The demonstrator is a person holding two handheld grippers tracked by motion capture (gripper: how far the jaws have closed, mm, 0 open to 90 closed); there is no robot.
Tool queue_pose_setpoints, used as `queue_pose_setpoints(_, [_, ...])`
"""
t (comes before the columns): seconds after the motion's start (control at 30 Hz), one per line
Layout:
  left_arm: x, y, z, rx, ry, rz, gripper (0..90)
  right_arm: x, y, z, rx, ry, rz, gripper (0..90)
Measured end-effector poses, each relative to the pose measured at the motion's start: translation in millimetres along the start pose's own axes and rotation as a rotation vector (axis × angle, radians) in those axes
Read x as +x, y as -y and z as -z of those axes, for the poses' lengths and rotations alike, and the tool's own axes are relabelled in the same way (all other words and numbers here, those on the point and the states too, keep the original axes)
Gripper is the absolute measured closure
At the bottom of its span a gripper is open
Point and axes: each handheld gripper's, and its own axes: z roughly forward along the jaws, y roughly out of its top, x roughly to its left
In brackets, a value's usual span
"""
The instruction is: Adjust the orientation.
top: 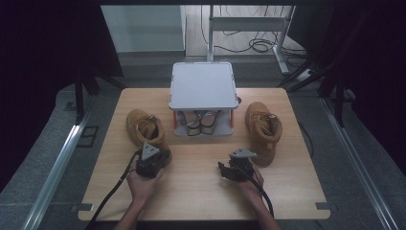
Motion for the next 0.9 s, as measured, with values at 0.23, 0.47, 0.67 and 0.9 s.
queue_pose_setpoints(0.23, [5.4, 5.3, 10.4, 0.007, 0.009, 0.016, 90.0, -0.4, 0.1, 0.2, 0.001, 0.003, 0.001, 41.8])
queue_pose_setpoints(0.47, [11.3, 10.1, 19.8, 0.011, 0.016, 0.029, 90.0, -0.8, 0.1, 0.4, 0.001, 0.005, 0.000, 41.8])
queue_pose_setpoints(0.67, [18.0, 15.8, 29.4, 0.009, 0.022, 0.047, 90.0, -1.6, 0.4, 0.7, 0.003, 0.008, 0.000, 41.8])
queue_pose_setpoints(0.9, [27.0, 22.8, 42.2, 0.012, 0.024, 0.058, 90.0, -1.2, 0.7, 0.1, 0.003, 0.010, 0.004, 41.8])
